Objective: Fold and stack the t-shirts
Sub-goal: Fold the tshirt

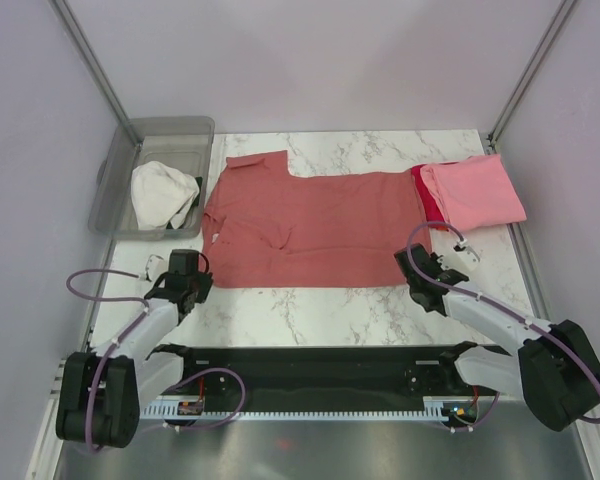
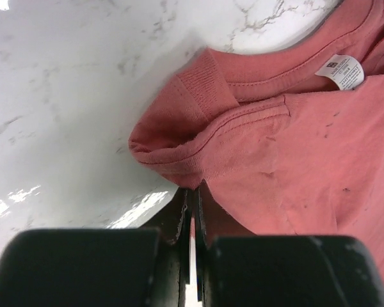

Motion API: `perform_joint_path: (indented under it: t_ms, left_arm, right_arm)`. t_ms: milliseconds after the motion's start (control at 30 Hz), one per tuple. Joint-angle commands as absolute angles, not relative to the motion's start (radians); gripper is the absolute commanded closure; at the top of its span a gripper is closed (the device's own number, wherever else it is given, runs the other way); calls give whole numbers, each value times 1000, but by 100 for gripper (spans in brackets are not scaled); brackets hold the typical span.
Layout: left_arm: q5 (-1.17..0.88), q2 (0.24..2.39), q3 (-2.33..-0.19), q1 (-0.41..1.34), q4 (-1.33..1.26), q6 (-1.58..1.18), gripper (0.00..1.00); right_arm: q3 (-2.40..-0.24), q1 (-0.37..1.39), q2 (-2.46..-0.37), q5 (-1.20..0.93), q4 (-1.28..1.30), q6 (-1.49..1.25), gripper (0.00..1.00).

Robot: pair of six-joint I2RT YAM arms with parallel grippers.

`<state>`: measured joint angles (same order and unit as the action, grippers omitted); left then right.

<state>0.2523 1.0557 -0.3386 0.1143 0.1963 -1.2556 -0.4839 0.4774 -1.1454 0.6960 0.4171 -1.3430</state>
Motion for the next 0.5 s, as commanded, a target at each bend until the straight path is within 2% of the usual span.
perform_joint_path:
  t_ms: [0,233,467]
  left_arm:
    - [268,951,-302,109,308,-1295,98]
    - [256,692,-262,109,481,-1290,98]
    - [252,623,-296,109,615,-1292,98]
  right_arm:
    - [-485,474,-1106,681,503,-1370,100]
    - [-509,476,-1082,609,646,-1404,100]
    - [-469,476,-1040,549,709,-1428,100]
